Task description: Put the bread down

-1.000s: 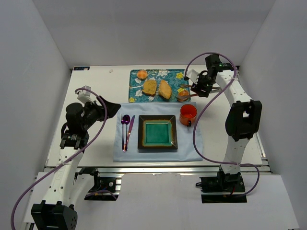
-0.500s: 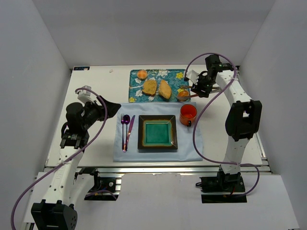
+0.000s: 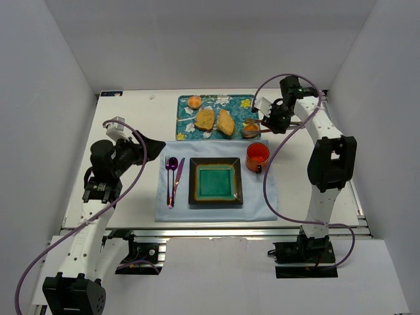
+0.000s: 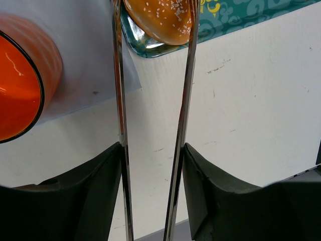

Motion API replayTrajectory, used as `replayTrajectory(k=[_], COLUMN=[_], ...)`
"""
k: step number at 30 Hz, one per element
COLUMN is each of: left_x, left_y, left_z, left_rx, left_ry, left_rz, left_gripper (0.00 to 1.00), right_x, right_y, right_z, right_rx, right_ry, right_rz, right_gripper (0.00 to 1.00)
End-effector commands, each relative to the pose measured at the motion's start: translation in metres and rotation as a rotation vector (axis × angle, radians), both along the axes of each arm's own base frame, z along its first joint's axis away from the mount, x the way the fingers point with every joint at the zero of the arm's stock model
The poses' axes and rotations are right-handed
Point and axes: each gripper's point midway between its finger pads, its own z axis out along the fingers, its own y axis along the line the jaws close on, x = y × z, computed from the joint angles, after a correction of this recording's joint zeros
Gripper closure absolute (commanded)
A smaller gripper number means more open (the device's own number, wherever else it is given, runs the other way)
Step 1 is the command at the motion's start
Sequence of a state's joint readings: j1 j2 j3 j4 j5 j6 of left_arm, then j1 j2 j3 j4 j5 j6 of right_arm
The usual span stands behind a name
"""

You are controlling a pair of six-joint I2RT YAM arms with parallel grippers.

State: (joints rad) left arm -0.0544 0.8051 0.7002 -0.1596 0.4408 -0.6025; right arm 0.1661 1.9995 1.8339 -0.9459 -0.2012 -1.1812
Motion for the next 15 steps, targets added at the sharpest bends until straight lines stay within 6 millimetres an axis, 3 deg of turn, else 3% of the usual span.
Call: replayTrajectory(k=[1,11,15], left_x=[0.0016,0.0019,0.0018], left_y=[0.0006,0.0018,0.0018], left_z=[0.0048,0.0048,0.0048], left_rx=[0.004,0.008,0.007], left_ry=[-0.023,-0.025,-0.026], left_rz=[0.002,0.007,0.007], left_gripper=[0.23,0.23,0.23], right_x=[-0.0076,-0.0134,-0.0124], right_y=[-0.0021,-0.0005,0.0005], right_z=[-0.0098,-0.0128,-0.0100], right_rx=[-0.017,-0.005,0.005], right_ry=[0.040,0.082,0.076], right_rz=[-0.003,-0.016,-0.030], right_gripper=[0.46,0.62,0.55])
